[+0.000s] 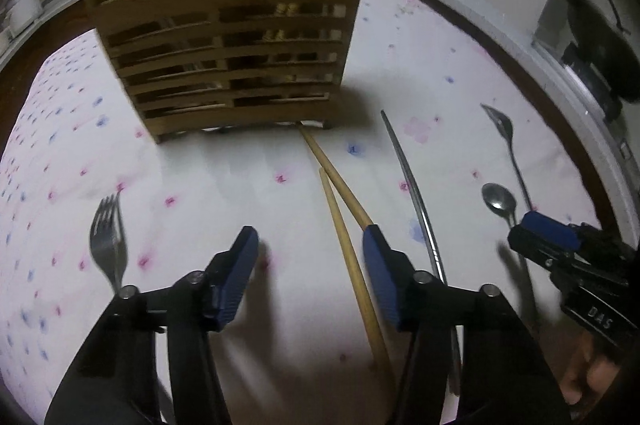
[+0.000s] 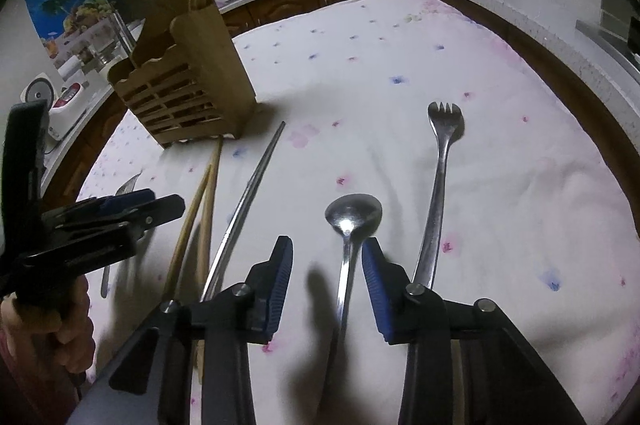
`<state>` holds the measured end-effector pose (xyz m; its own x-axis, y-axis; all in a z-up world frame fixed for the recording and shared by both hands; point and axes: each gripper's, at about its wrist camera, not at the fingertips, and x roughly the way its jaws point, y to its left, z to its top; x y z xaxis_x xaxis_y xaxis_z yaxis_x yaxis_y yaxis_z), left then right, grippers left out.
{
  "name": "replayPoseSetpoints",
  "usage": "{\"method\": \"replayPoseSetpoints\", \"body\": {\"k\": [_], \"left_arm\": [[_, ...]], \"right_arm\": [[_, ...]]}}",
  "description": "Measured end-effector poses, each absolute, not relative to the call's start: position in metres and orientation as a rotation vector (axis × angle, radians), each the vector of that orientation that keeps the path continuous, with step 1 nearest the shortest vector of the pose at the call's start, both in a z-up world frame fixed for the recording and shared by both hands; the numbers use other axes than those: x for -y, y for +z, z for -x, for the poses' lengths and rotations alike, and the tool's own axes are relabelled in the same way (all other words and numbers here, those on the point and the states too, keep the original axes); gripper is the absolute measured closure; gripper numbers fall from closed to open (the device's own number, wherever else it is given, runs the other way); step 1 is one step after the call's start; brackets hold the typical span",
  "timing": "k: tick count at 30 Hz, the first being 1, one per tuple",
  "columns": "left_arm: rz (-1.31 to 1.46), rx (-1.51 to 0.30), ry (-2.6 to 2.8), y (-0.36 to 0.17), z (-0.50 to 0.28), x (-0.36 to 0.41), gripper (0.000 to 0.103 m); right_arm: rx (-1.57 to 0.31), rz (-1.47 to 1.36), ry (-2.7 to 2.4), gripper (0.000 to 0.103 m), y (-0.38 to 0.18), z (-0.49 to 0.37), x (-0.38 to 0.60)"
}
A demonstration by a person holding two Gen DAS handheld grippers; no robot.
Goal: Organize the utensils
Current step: 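Grasp a wooden chopstick with the left tool while the right tool grasps a steel spoon, then lift the held chopstick and spoon and carry them above the holder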
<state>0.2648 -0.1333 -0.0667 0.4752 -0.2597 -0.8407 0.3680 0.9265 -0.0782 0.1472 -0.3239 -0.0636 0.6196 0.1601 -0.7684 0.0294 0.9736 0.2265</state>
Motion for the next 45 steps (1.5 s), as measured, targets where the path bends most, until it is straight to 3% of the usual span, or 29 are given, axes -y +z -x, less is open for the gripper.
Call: {"method": "replayPoseSetpoints", "body": {"k": [2, 12, 14, 17, 23, 45], "left_arm": [[-0.135, -1.023, -0.394, -0.072, -0.269, 0.138, 0.066], [-0.220, -1.021, -0.400, -0.074, -0.282, 0.157, 0.069], [-0.216, -1.014, -0.396, -0.073, -0.283, 0.157, 0.083], [-0.190, -1.007, -0.409, -0.073, -0.281, 0.152, 0.094], [-0.179, -0.998, -0.428, -0.073, -0.272, 0.143, 0.097], [0.037, -0.835, -0.484, 0.000, -0.215, 0.067, 0.099]], "right_arm": [[-0.909, -0.229, 0.073, 0.068, -0.066, -0.150, 0.325], [-0.933, -0.215, 0.068, 0.074, -0.073, -0.163, 0.326], [-0.937, -0.200, 0.067, 0.074, -0.073, -0.166, 0.324], [-0.943, -0.169, 0.063, 0.078, -0.073, -0.170, 0.320], [-0.955, -0.126, 0.055, 0.098, -0.074, -0.169, 0.317], [-0.788, -0.176, 0.160, 0.101, -0.010, -0.132, 0.297]]}}
